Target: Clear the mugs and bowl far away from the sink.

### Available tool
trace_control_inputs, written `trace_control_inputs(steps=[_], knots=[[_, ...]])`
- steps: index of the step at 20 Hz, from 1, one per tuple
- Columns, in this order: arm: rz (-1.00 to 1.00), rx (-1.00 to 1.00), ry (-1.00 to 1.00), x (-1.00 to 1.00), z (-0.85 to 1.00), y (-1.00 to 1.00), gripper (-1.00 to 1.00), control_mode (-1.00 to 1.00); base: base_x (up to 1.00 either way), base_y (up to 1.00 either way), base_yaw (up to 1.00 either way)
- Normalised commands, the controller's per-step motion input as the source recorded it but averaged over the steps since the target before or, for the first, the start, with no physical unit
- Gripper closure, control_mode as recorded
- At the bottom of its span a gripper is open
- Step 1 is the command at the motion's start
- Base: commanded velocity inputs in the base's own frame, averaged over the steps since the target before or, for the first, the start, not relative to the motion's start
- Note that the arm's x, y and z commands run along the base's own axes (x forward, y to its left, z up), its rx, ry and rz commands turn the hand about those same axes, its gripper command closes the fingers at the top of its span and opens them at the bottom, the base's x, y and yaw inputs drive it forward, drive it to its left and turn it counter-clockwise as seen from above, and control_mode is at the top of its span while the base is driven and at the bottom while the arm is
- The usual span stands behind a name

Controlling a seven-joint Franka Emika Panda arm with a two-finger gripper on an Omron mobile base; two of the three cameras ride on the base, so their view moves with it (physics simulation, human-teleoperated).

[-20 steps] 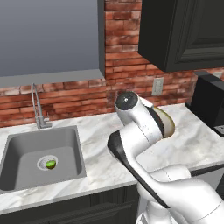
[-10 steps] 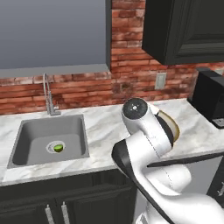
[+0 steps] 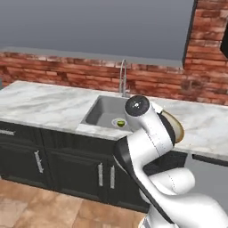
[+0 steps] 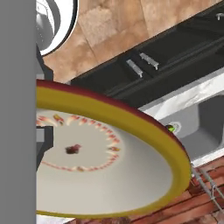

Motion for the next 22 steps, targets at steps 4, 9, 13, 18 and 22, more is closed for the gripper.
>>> trace_control_inputs(steps=[4,9,13,18,22], knots=[[0.0,0.0,0.0,0.0,0.0,0.0,1.0,1.0,0.0,0.13,0.89],[0.0,0.0,0.0,0.0,0.0,0.0,1.0,1.0,0.0,0.15,0.89],[0.0,0.0,0.0,0.0,0.0,0.0,1.0,1.0,0.0,0.13,0.89],[0.0,0.0,0.0,0.0,0.0,0.0,1.0,1.0,0.04,0.03,0.89],[0.0,0.0,0.0,0.0,0.0,0.0,1.0,1.0,0.3,0.0,0.86]])
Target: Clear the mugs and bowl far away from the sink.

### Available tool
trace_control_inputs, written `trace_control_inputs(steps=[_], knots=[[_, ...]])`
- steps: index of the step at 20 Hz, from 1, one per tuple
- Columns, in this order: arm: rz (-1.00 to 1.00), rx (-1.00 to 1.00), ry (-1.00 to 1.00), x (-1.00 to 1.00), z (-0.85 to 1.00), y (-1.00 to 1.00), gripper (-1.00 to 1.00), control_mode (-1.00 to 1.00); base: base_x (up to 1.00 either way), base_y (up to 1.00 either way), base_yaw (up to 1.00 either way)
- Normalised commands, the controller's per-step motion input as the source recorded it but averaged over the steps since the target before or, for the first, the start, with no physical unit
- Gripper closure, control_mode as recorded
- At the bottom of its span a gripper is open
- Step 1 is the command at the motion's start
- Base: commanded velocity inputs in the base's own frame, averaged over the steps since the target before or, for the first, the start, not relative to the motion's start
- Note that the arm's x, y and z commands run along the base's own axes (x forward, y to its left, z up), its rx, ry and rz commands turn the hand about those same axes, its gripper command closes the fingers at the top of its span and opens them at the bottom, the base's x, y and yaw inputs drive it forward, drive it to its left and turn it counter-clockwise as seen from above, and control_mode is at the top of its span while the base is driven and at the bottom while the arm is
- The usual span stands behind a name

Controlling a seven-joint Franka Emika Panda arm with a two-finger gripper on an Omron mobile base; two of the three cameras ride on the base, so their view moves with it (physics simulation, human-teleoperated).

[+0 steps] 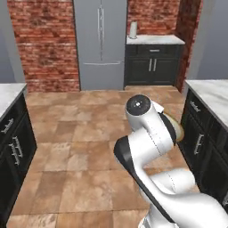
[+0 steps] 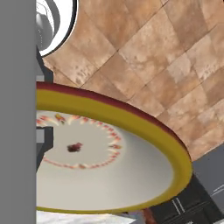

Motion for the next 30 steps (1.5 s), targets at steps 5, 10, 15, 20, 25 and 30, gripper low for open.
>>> trace_control_inputs(steps=[5,10,15,20,25,30], knots=[[0.0,0.0,0.0,0.0,0.0,0.0,1.0,1.0,0.64,0.0,0.78],[0.0,0.0,0.0,0.0,0.0,0.0,1.0,1.0,1.0,0.0,0.65],[0.0,0.0,0.0,0.0,0.0,0.0,1.0,1.0,1.0,-0.01,0.57],[0.0,0.0,0.0,0.0,0.0,0.0,1.0,1.0,1.0,-0.02,0.57],[0.0,0.0,0.0,0.0,0.0,0.0,1.0,1.0,1.0,-0.22,0.57],[0.0,0.0,0.0,0.0,0.0,0.0,1.0,1.0,0.73,-0.83,0.39]])
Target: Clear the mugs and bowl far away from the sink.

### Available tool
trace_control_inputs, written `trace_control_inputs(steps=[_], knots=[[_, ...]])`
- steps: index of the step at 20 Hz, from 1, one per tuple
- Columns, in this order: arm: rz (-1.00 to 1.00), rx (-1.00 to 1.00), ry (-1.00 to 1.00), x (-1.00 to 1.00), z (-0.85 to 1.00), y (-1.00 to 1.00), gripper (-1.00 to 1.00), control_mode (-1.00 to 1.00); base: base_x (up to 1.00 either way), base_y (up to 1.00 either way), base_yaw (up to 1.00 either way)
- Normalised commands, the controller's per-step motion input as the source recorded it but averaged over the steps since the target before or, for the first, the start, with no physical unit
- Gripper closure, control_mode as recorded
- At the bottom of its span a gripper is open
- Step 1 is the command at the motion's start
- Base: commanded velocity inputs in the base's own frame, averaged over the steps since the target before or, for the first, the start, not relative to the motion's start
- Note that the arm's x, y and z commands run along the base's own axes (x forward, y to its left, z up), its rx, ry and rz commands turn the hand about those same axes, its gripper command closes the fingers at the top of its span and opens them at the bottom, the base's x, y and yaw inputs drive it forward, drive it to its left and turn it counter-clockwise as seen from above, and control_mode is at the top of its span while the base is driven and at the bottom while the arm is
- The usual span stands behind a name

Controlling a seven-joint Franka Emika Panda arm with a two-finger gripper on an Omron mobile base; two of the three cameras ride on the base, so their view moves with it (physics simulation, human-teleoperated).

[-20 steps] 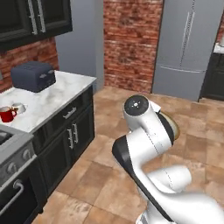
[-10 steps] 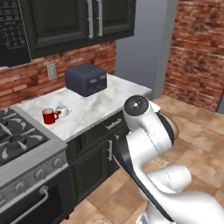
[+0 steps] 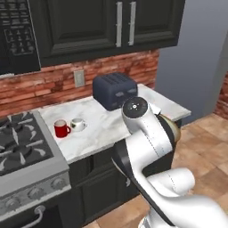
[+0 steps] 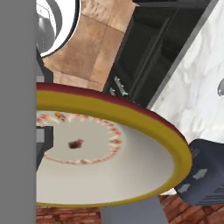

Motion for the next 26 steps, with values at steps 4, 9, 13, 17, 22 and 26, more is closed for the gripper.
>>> trace_control_inputs(steps=[4,9,13,17,22,26], knots=[[0.0,0.0,0.0,0.0,0.0,0.0,1.0,1.0,0.84,-0.67,0.17],[0.0,0.0,0.0,0.0,0.0,0.0,1.0,1.0,0.62,-0.03,0.01],[0.0,0.0,0.0,0.0,0.0,0.0,1.0,1.0,0.46,0.0,0.0],[0.02,0.0,0.0,0.22,-0.12,0.0,1.0,-1.0,0.51,0.01,0.01],[0.13,0.0,0.08,0.95,-0.57,0.04,1.0,-1.0,0.0,0.0,0.0],[0.15,0.0,0.22,0.98,-0.82,0.0,1.0,-1.0,0.0,0.0,0.0]])
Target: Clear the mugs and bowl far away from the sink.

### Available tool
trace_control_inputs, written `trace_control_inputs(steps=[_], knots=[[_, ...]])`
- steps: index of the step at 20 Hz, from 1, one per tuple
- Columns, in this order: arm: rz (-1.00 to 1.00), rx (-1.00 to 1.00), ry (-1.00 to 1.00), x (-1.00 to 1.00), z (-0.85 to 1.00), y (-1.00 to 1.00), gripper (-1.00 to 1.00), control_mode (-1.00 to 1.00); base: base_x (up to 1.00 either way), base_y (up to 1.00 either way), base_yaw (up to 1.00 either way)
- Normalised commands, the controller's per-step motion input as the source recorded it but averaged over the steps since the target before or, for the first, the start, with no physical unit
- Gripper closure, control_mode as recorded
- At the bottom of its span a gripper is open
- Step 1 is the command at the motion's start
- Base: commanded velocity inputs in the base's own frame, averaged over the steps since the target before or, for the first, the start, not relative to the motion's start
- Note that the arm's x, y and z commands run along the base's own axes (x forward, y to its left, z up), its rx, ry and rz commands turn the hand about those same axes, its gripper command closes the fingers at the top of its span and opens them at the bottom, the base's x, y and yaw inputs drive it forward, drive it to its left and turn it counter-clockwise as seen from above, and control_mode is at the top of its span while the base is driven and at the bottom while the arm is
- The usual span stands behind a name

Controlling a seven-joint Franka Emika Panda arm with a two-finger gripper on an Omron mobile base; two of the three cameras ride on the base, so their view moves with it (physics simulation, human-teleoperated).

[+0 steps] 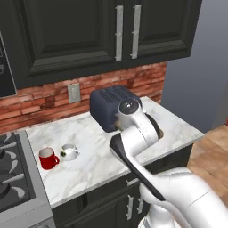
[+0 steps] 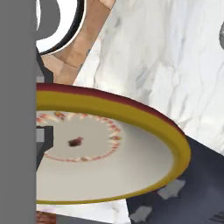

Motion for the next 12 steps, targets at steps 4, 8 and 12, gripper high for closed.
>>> trace_control_inputs(steps=[4,8,12], knots=[[0.15,0.0,0.2,0.75,-0.94,0.0,1.0,-1.0,0.0,0.0,0.0],[0.17,0.0,0.03,0.48,-0.76,0.31,1.0,-1.0,0.0,0.0,0.0],[0.19,0.0,0.0,0.48,-0.64,0.45,1.0,-1.0,0.0,0.0,0.0]])
